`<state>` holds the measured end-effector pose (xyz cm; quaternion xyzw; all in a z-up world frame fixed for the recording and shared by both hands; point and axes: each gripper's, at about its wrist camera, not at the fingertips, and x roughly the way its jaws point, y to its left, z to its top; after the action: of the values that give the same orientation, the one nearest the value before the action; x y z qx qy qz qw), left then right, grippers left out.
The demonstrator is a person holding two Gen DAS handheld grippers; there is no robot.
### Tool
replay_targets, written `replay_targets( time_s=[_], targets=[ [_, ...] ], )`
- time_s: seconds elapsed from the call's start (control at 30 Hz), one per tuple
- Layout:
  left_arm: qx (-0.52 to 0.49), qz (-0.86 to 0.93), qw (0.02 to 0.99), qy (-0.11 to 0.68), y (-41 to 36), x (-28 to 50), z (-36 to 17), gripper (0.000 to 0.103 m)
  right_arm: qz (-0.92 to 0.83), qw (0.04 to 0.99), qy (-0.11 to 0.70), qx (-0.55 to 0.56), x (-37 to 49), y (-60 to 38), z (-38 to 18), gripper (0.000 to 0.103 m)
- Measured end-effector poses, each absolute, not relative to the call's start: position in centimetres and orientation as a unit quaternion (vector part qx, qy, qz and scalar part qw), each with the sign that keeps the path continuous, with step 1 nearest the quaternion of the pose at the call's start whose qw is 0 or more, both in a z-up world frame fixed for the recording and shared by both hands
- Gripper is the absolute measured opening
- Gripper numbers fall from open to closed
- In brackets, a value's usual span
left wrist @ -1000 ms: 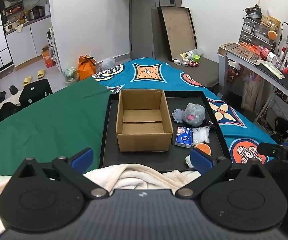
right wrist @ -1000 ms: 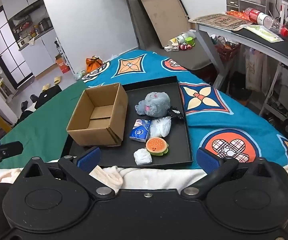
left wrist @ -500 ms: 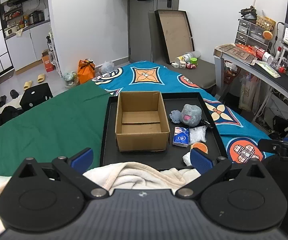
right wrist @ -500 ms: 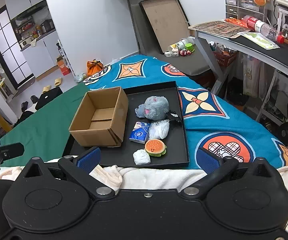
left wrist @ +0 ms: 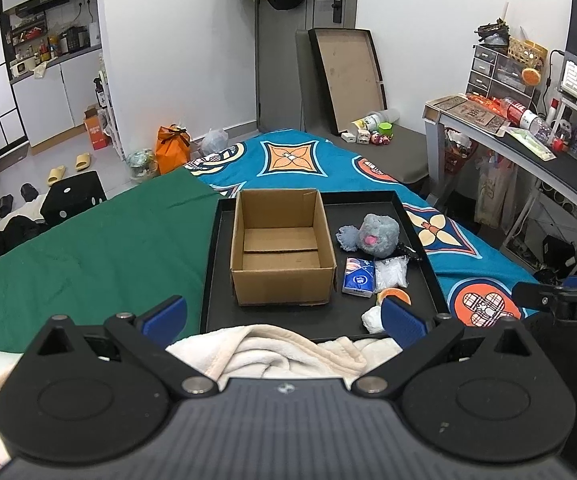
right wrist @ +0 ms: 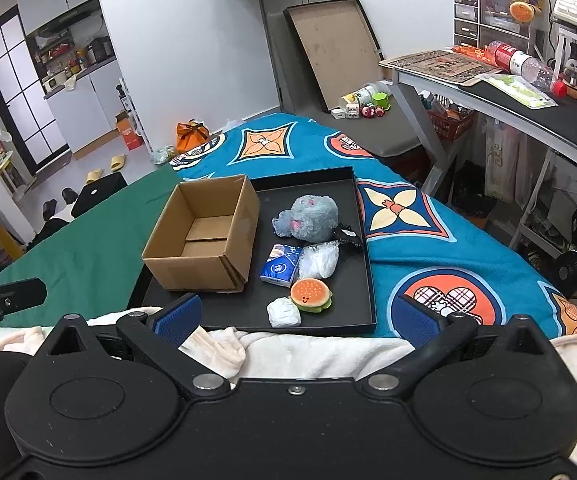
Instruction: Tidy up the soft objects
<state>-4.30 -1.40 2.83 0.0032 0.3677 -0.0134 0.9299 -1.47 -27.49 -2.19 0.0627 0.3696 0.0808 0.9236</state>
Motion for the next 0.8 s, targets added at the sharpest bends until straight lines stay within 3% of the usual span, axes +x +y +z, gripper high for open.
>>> replay_targets(
  time_s=[0.8],
  targets=[
    [0.008,-0.018,0.931,0.365,-1.38,-4.99,3.41,0.102,0.076,0.925,0.367,0.059,-1.93,-27.64,-1.71,0.103]
  ],
)
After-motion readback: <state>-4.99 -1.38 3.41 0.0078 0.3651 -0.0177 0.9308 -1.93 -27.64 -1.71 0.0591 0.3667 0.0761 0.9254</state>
